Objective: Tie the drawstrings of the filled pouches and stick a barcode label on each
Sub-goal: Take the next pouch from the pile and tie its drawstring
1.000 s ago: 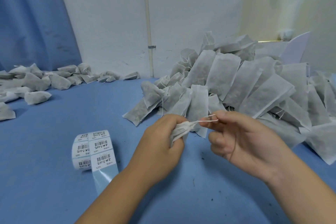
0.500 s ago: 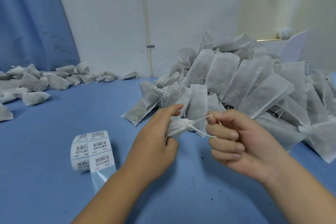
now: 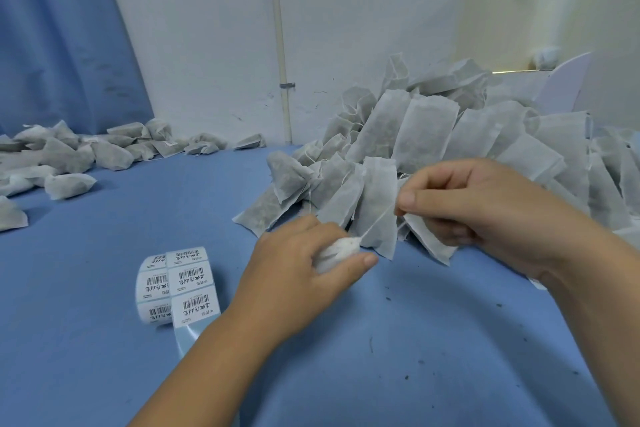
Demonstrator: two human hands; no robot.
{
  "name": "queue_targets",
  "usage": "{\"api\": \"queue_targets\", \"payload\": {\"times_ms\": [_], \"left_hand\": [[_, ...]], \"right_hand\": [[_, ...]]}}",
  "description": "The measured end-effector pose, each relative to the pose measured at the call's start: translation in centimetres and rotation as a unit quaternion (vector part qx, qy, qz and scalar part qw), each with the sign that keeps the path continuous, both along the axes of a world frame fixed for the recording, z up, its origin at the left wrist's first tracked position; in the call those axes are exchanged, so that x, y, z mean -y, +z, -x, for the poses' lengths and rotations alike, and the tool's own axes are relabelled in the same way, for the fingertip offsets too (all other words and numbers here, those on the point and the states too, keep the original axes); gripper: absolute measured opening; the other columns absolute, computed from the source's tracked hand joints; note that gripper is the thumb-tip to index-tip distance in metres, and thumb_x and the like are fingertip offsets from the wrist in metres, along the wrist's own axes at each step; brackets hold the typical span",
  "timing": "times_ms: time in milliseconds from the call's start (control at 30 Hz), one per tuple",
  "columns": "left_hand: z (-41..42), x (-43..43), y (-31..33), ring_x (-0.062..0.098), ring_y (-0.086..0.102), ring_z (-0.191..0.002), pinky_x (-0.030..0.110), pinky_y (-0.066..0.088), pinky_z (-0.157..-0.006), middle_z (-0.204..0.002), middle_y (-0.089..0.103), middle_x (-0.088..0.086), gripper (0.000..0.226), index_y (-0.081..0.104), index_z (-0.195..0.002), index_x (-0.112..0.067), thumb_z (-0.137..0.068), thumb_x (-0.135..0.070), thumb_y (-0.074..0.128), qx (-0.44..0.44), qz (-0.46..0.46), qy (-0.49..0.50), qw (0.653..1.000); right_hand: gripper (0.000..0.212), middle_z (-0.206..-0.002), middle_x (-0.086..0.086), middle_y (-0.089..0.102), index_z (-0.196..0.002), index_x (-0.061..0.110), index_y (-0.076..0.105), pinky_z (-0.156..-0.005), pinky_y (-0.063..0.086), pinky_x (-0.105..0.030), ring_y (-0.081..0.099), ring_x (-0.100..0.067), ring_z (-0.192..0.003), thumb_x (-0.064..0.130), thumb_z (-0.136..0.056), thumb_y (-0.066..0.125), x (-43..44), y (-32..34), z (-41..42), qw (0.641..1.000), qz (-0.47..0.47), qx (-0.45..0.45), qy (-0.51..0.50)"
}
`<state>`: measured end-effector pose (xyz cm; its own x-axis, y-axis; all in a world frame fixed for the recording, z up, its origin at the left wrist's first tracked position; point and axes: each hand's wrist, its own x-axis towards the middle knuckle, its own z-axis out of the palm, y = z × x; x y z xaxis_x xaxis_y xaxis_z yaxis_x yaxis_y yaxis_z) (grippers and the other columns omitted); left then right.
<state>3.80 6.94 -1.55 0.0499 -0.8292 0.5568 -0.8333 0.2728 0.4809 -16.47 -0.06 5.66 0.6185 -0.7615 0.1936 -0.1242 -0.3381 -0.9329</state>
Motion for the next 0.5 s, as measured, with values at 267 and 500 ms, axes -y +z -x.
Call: {"api": "queue_targets", "payload": {"times_ms": [267, 500], "left_hand": [[0.2, -0.2, 0.6, -0.001, 0.062, -0.094, 0.008, 0.043, -0.083, -0.102, 0.068, -0.016, 0.037, 0.068, -0.122, -0.023, -0.09, -0.02, 0.049, -0.109, 0.047, -0.044, 0.992], [1.1, -0.7, 1.6, -0.003, 0.054, -0.068, 0.008, 0.038, -0.064, -0.065, 0.058, -0.021, 0.018, 0.066, -0.094, -0.046, -0.092, -0.043, 0.048, -0.153, 0.028, -0.069, 0.985]], "right_hand": [[0.017, -0.048, 0.005, 0.039, -0.071, 0.013, 0.073, -0.042, 0.028, -0.016, 0.03, -0.009, -0.044, 0.027, -0.07, 0.082, -0.1, -0.1, -2.1, 0.997, 0.067, 0.016, -0.018], [0.016, -0.045, 0.014, 0.044, -0.066, 0.017, 0.071, -0.04, 0.031, -0.009, 0.038, 0.0, -0.041, 0.017, -0.081, 0.075, 0.1, 0.5, -2.3, 0.983, 0.158, 0.032, -0.089]]}}
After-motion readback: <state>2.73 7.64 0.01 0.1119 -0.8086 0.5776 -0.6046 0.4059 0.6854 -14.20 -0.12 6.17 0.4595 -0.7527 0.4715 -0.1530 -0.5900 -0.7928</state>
